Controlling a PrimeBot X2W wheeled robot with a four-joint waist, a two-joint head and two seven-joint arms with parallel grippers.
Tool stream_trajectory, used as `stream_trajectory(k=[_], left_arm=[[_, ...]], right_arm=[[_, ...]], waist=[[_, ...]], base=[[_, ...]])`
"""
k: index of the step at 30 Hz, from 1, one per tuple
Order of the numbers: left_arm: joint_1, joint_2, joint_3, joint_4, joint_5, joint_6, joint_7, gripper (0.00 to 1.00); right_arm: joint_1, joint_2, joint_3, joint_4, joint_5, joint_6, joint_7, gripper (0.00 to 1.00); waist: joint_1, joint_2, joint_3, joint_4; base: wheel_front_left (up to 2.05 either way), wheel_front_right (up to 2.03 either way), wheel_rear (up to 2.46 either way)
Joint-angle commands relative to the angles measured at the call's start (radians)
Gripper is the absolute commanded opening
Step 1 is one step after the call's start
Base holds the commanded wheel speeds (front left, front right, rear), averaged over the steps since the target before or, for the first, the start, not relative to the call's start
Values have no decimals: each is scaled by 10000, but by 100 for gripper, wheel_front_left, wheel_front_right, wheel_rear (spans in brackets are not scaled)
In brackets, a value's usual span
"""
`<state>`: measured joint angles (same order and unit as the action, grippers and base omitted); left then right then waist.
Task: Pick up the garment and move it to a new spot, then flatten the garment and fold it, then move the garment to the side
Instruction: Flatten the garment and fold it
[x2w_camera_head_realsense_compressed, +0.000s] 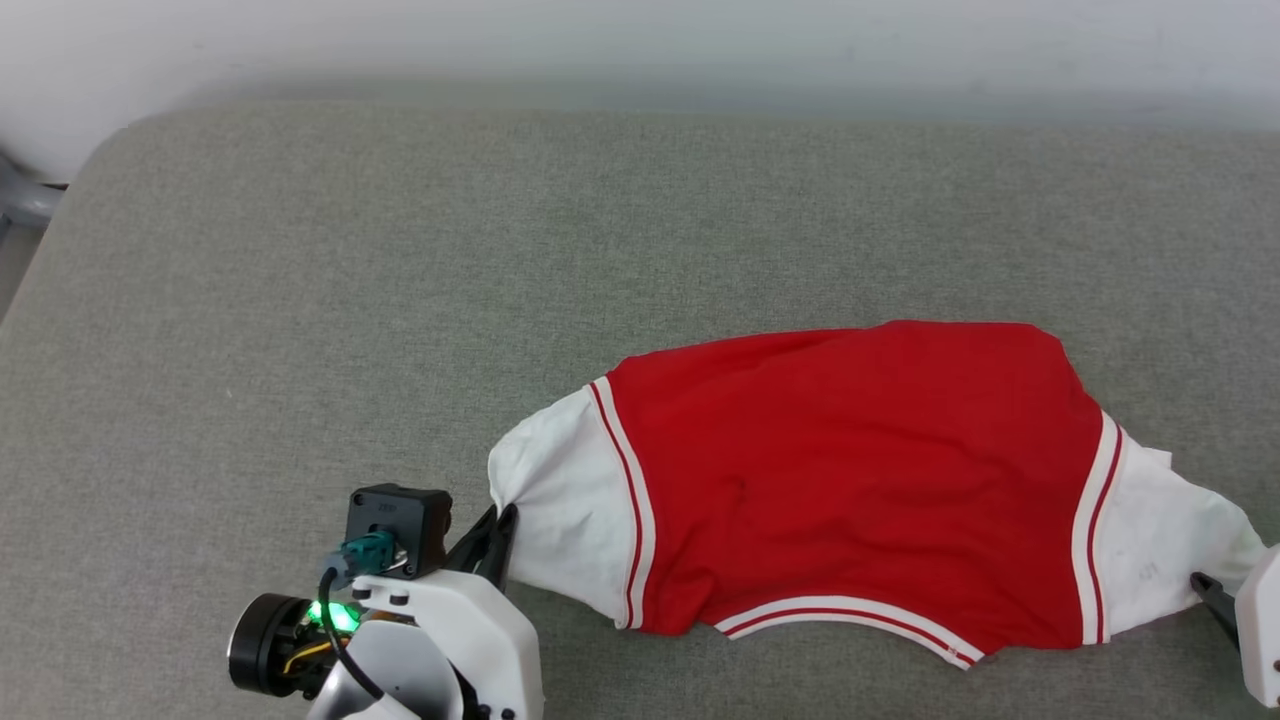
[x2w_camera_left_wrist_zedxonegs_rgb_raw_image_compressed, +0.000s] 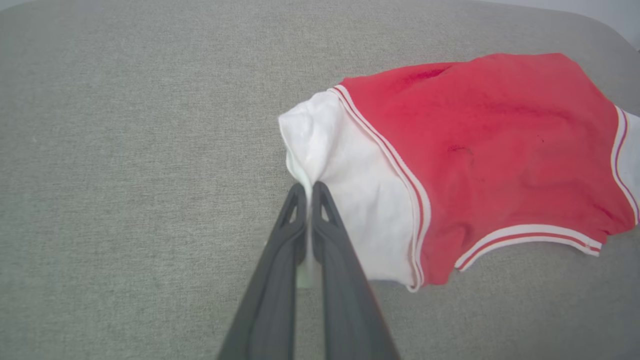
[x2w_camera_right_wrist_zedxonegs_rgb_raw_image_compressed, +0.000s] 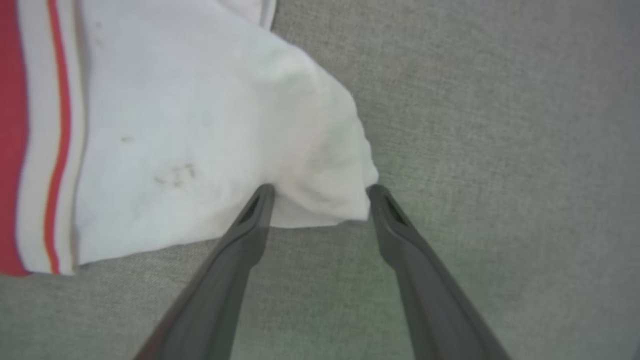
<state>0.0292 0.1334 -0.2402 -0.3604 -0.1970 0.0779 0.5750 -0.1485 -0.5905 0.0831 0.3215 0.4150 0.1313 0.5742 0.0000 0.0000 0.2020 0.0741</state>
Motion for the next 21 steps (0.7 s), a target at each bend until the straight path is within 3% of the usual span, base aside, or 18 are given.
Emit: stream_trajectory(k=[1,2,3,5,12,21], left_arm=[[-186,-26,-46,-23,54,-32,-12,0],[-191,-31,-71,-11,64,-33,-20,0],[-197,-30,-93,2,66,-28,-19,0],[-268,-50,-145,14,65,-17,-22,0],[-251,80,37,104,-119,-35,-96,0],[-465,691,603,-166,-635,-377,105,0]], right_arm=[[-44,-4,253,317,108,-11,16,100],[-32,-24,367,458,171,-11,9,100],[-18,-16,471,616,238,-11,27,87],[-18,-39,689,900,356,-11,51,1],[-318,-254,856,1292,635,-14,-452,0],[-1096,-588,449,471,1056,-12,-856,0]], waist=[[0,0,103,92],[0,0,129,120],[0,0,152,144],[0,0,176,182],[0,0,-227,152],[0,0,-1139,-118]], base=[[0,0,0],[0,0,0],[0,0,0],[0,0,0],[0,0,0],[0,0,0]])
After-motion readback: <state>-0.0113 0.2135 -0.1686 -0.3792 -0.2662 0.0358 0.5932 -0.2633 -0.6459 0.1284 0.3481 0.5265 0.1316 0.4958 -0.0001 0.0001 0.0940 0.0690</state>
